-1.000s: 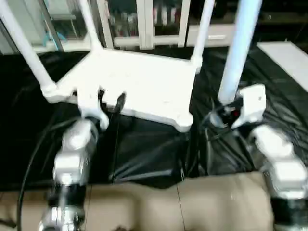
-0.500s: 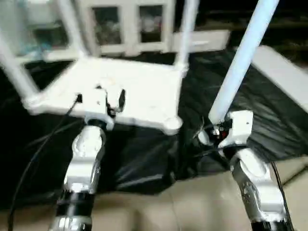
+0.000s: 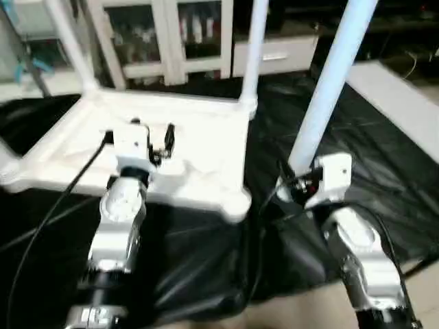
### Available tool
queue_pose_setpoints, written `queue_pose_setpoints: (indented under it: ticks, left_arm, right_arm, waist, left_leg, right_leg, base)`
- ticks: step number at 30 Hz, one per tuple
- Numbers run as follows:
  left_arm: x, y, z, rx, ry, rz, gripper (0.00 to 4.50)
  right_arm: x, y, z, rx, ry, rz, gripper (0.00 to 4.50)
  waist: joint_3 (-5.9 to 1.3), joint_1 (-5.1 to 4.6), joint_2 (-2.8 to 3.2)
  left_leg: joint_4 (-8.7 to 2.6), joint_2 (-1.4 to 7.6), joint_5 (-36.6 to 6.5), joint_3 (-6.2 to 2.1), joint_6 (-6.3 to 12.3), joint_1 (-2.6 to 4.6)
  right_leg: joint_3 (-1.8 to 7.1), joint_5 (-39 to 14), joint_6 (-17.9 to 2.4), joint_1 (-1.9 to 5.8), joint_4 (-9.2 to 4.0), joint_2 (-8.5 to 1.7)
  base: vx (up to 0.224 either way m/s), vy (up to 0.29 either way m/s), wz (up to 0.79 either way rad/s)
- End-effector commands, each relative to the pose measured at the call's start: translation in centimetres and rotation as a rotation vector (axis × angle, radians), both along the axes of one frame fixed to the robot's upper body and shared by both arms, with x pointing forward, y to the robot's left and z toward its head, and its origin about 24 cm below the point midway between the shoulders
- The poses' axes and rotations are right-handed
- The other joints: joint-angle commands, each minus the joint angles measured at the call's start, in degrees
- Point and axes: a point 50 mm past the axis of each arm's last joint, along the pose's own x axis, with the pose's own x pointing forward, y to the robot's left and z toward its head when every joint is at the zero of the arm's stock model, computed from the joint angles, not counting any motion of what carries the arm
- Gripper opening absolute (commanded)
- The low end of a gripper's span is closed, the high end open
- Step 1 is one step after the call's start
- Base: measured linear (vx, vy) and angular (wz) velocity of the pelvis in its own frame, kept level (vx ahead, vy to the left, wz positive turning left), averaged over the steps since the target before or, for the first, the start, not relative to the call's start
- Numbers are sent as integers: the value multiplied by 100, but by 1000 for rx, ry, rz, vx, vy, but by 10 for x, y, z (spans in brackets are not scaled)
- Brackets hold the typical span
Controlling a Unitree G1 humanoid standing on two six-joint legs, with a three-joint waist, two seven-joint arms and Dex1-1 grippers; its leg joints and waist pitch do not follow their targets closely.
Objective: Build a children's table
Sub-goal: Pick table leg
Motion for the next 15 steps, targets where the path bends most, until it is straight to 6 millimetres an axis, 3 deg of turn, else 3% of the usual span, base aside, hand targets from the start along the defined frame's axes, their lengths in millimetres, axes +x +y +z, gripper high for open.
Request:
queue_pose_setpoints:
  ticks: [1, 2, 3, 4, 5, 6, 7, 8, 9, 10, 11, 12, 13, 14, 15]
  left_arm:
    - [-2, -2, -1, 12, 0, -3, 396]
    - [-2, -2, -1, 12, 0, -3, 396]
    - [-2, -1, -2, 12, 1, -2, 396]
    - [-3, 0, -2, 4, 4, -18, 396]
    - [-3, 0, -2, 4, 4, -18, 396]
    - [-3, 0, -5, 13, 25, -33, 396]
    - [-3, 0, -5, 13, 25, -33, 396]
    - [-4, 1, -6, 19, 35, -63, 396]
    - [-4, 1, -6, 19, 35, -63, 396]
    - [-6, 3, -8, 28, 39, -184, 396]
    - [-7, 5, -9, 45, 52, -239, 396]
    - [-8, 6, -10, 57, 62, -278, 396]
    - [-9, 10, -12, 93, 83, -350, 396]
    - [-10, 12, -13, 128, 102, -406, 396]
    - [-12, 15, -14, 156, 130, -486, 396]
  right_arm:
    - [1, 0, 4, -5, -20, 10, 188]
    - [1, 0, 4, -5, -20, 10, 188]
    - [1, 1, 4, -2, -19, 20, 188]
    - [1, 2, 5, -3, -20, 34, 188]
    - [1, 2, 5, -3, -20, 34, 188]
    - [1, 2, 7, -3, -23, 46, 188]
    - [1, 2, 7, -3, -23, 46, 188]
    - [1, 2, 8, -4, -27, 55, 188]
    - [1, 2, 8, -4, -27, 55, 188]
    - [2, 0, 11, -4, -35, 67, 188]
    - [1, -1, 12, 3, -36, 76, 188]
    - [1, -2, 13, 8, -36, 82, 188]
    - [1, -3, 14, 23, -37, 101, 188]
    - [0, -4, 16, 41, -40, 120, 188]
    - [-1, -5, 19, 68, -43, 146, 188]
  waist:
    - [-408, 384, -195]
    - [-393, 405, -209]
    - [-339, 443, -161]
    - [-261, 498, 70]
    - [-262, 513, 194]
    - [-316, 474, 556]
    - [-309, 362, 725]
    - [-390, 199, 686]
    - [-447, 397, 564]
    - [-478, 488, 511]
    - [-502, 521, 492]
    - [-489, 547, 457]
    - [-493, 598, 333]
    - [-449, 655, 307]
    - [-426, 808, 166]
  left_leg:
    - [685, -156, 245, -79, 921, -1052]
    - [793, -97, 543, -115, 574, -1181]
    - [742, -80, 898, -132, 47, -1097]
    - [414, 149, 1539, -205, -78, -1007]
    - [118, 272, 1920, -243, 66, -1030]
    - [-432, 560, 2518, -371, 520, -849]
    - [-601, 852, 2080, -638, 631, -462]
    - [-530, 1128, 2791, -1045, 1548, -196]
    - [-304, 1190, 4730, -931, 1661, -212]
    - [-192, 1095, 7094, -866, 1369, -162]
    - [-133, 1033, 7586, -872, 1229, -73]
    - [-143, 890, 7082, -877, 1159, -91]
    - [-168, 657, 5406, -698, 1073, -363]
    - [-210, 503, 4274, -464, 935, -655]
    - [-280, 425, 1993, -248, 602, -857]
  right_leg:
    - [968, 2255, -1324, 1487, -754, -811]
    - [737, 2603, -1094, 1426, -651, -697]
    - [446, 2761, -814, 1228, -816, -639]
    - [160, 1779, -985, 989, -1110, -724]
    - [53, 1329, -1005, 969, -1137, -614]
    - [-237, 1079, -663, 1000, -931, -141]
    - [-443, 509, -384, 640, -413, 246]
    - [-292, -186, -248, 235, 120, 326]
    - [-19, 635, 35, 91, 16, 109]
    - [174, 1487, 333, -4, -160, -24]
    - [256, 1617, 394, -84, -250, -96]
    - [362, 1687, 362, -65, -408, -230]
    - [455, 2093, 299, 179, -547, -370]
    - [447, 2507, 234, 362, -590, -497]
    - [498, 3040, 493, 583, -683, -615]
  base:
    - [236, -77, -1]
    - [236, -77, -1]
    - [171, -45, -21]
    - [158, -13, -10]
    - [158, -13, -10]
    - [186, 37, -1]
    - [175, 72, -14]
    - [175, 72, -14]
    - [121, 70, -4]
    - [78, 44, 15]
    - [78, 44, 15]
    - [0, 0, 0]
    - [0, 0, 0]
    - [0, 0, 0]
    - [-37, -56, -4]
